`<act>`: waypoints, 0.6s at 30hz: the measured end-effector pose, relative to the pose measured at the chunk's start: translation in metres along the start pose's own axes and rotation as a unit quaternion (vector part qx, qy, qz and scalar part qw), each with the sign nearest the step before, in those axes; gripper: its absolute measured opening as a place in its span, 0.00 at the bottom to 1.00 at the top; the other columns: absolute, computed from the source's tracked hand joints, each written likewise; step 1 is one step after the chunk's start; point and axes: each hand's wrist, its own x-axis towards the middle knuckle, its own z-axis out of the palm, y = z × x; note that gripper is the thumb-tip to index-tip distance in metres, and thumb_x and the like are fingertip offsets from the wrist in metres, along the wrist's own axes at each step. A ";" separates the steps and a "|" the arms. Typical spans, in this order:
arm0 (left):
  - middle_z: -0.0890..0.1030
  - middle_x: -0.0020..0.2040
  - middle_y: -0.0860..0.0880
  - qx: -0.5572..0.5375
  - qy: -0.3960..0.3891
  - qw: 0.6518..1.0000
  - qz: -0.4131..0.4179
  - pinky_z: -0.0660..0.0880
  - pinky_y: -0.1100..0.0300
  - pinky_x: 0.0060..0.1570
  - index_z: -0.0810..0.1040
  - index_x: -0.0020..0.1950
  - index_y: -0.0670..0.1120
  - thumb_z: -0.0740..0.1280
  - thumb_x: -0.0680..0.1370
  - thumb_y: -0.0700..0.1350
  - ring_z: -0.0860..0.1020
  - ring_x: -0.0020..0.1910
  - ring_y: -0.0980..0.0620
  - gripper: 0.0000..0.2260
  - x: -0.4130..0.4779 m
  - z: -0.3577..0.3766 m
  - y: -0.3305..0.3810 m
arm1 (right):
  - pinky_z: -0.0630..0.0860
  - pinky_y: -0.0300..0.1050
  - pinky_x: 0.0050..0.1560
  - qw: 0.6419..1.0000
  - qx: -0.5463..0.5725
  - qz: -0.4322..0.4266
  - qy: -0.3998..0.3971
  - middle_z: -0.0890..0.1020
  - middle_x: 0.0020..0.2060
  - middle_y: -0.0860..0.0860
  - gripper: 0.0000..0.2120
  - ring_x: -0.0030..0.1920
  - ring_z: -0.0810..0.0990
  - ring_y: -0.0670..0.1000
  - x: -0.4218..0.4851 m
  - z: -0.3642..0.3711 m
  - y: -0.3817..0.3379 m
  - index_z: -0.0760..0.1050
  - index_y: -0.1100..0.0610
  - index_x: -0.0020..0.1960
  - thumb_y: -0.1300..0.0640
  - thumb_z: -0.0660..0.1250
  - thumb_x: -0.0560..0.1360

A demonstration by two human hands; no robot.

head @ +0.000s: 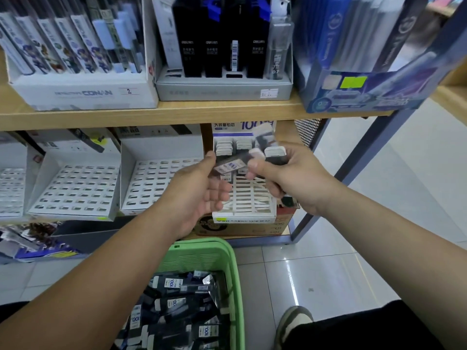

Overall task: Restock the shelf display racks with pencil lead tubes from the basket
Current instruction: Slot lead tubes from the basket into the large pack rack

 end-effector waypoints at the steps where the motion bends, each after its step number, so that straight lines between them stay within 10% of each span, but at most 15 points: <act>1: 0.84 0.40 0.41 0.042 0.015 0.999 0.007 0.73 0.58 0.29 0.82 0.56 0.45 0.63 0.84 0.57 0.78 0.31 0.49 0.16 0.000 0.001 -0.002 | 0.65 0.40 0.26 0.999 -0.001 -0.011 0.031 0.82 0.28 0.48 0.01 0.23 0.68 0.47 0.001 -0.003 -0.001 0.81 0.57 0.49 0.60 0.72 0.79; 7: 0.82 0.44 0.48 0.307 0.141 0.925 0.172 0.73 0.63 0.38 0.78 0.57 0.48 0.74 0.78 0.46 0.80 0.41 0.54 0.11 0.016 -0.013 -0.026 | 0.78 0.41 0.36 0.975 -0.119 -0.103 0.156 0.86 0.41 0.44 0.07 0.37 0.82 0.40 0.025 -0.013 0.008 0.83 0.55 0.55 0.58 0.74 0.77; 10: 0.82 0.49 0.52 0.310 0.114 0.931 0.155 0.80 0.58 0.49 0.80 0.59 0.49 0.77 0.76 0.46 0.81 0.47 0.54 0.14 0.023 -0.017 -0.033 | 0.83 0.53 0.50 0.956 -0.198 -0.118 0.182 0.85 0.47 0.44 0.11 0.48 0.84 0.48 0.038 -0.013 0.020 0.82 0.46 0.54 0.51 0.76 0.72; 18: 0.85 0.45 0.51 0.272 0.092 0.944 0.160 0.84 0.48 0.52 0.81 0.51 0.56 0.74 0.77 0.38 0.85 0.45 0.49 0.12 0.033 -0.019 -0.039 | 0.81 0.52 0.47 0.934 -0.289 -0.135 0.162 0.84 0.44 0.49 0.08 0.45 0.81 0.54 0.051 -0.006 0.030 0.81 0.51 0.53 0.56 0.75 0.75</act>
